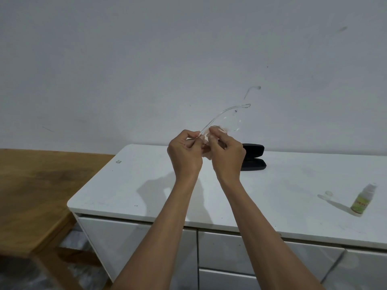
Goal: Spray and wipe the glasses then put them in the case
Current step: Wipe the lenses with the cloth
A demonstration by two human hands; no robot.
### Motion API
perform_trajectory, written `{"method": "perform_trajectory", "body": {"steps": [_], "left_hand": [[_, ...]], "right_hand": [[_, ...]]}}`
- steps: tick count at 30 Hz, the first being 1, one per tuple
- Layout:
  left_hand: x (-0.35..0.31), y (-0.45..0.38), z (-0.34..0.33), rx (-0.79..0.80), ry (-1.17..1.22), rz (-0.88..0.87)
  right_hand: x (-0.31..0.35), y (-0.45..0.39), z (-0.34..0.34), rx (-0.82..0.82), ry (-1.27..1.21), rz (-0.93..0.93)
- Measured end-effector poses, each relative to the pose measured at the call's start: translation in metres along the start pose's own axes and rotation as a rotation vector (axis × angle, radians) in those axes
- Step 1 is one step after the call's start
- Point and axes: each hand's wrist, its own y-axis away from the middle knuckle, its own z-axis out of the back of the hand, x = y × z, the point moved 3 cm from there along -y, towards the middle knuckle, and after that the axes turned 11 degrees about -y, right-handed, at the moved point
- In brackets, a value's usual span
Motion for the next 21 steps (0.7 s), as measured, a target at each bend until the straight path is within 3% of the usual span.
{"method": "perform_trajectory", "body": {"steps": [10, 16, 21], "left_hand": [[0.008, -0.014, 0.018, -0.055, 0.046, 0.062], [0.024, -0.023, 0.036, -0.126, 0.055, 0.033], [0.042, -0.029, 0.051, -0.077, 0.002, -0.033]], "right_hand": [[-0.006, -0.006, -0.003, 0.290, 0.023, -0.123], [-0.013, -0.004, 0.011, 0.212, 0.167, -0.101], [-0.025, -0.005, 0.027, 0.184, 0.126, -0.123]]}}
